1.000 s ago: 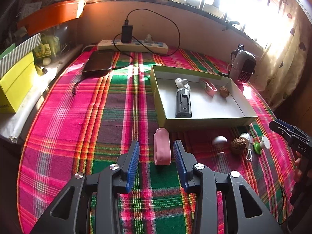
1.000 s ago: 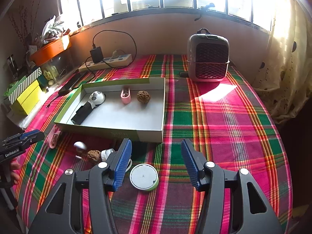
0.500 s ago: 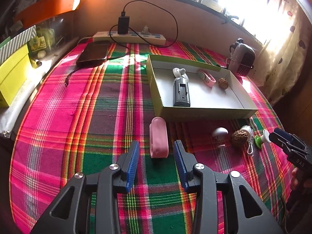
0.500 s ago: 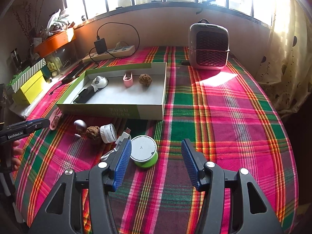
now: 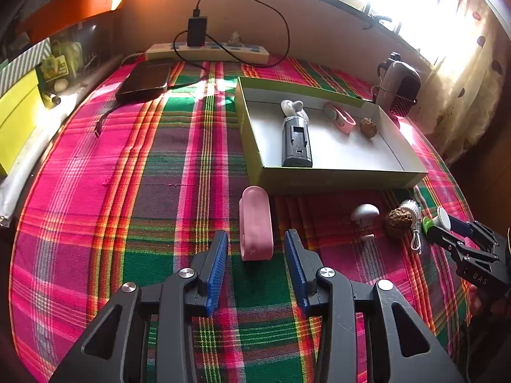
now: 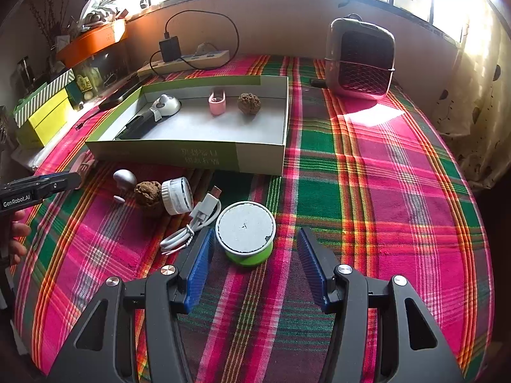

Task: Organize objects
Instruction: 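Withdraw the left gripper to the pink block while the right moves to the green-rimmed disc, then close the left gripper on the pink rounded block while the right closes on the green-rimmed white disc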

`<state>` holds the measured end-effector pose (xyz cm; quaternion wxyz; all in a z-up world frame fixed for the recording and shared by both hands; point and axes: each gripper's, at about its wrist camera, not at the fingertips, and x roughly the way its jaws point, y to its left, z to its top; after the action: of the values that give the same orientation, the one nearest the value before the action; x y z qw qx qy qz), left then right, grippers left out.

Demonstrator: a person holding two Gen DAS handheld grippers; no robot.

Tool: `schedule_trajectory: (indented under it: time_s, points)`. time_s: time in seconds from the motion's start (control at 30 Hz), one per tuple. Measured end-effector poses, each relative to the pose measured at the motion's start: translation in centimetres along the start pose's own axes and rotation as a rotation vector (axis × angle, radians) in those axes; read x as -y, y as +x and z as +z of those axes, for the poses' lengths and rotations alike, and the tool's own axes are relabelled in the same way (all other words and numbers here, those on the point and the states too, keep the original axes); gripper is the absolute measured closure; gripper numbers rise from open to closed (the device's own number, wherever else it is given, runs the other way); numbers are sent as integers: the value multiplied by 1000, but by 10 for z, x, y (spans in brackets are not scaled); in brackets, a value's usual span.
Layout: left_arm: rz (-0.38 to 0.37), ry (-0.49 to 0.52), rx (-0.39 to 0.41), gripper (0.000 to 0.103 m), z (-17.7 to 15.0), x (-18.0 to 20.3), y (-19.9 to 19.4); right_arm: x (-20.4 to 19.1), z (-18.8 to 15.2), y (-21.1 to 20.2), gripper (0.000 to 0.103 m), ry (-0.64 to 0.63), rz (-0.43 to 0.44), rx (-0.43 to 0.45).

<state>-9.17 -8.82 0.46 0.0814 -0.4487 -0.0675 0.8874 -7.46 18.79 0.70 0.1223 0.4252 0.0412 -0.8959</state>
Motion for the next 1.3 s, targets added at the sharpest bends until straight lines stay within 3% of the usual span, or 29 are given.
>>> schedule_trajectory:
  time_s: [0.9, 1.3]
  points:
    - [51, 23, 7, 69, 9, 5, 10, 2, 6, 13, 49, -21, -38, -21]
    - [80, 23, 9, 84, 9, 1, 9, 3, 6, 13, 49, -21, -37, -21]
